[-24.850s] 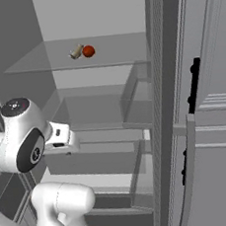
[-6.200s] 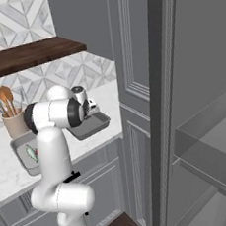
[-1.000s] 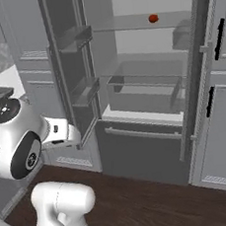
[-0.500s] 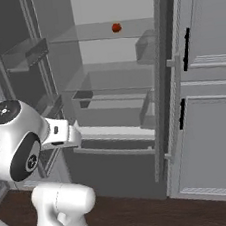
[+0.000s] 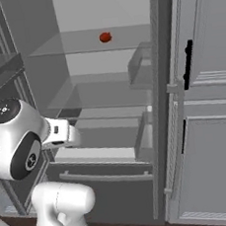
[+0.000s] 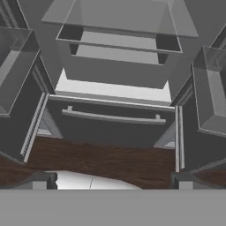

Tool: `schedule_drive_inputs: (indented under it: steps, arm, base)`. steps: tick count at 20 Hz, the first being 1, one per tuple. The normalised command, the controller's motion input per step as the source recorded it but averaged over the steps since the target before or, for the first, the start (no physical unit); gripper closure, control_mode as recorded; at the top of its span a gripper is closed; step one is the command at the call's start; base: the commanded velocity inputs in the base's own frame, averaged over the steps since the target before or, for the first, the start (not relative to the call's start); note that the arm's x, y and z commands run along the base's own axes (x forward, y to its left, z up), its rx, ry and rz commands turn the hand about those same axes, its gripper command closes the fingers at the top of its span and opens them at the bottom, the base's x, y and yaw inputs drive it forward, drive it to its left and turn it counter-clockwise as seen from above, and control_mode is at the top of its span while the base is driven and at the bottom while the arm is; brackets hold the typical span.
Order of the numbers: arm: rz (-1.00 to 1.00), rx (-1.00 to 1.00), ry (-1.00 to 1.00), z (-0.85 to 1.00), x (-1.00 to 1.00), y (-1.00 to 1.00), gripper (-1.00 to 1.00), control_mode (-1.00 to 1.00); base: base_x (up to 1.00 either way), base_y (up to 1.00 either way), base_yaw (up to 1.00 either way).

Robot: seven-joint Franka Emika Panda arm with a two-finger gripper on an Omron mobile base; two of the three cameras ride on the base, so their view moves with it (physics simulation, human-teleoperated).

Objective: Place one tomato and one fish in each tupperware on the nearby counter, to pack two identical lunches.

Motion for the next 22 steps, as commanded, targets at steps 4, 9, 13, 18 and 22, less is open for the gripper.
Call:
schedule_drive_inputs:
  steps: [4,9,13,18,22]
  arm:
    - [0.00,0.00,0.00,0.00,0.00,0.00,-1.00,1.00]
    - [0.00,0.00,0.00,0.00,0.00,0.00,-1.00,1.00]
    - [0.00,0.00,0.00,0.00,0.00,0.00,-1.00,1.00]
    - [0.00,0.00,-0.05,0.03,-0.02,0.00,-1.00,-1.00]
    - [0.00,-0.04,-0.47,0.41,-0.09,0.00,-1.00,-1.00]
  base:
    - [0.85,0.00,-0.17]
    - [0.86,0.00,-0.09]
    - [0.15,0.00,0.00]
    - [0.00,0.00,0.00]
    - [0.00,0.00,0.00]
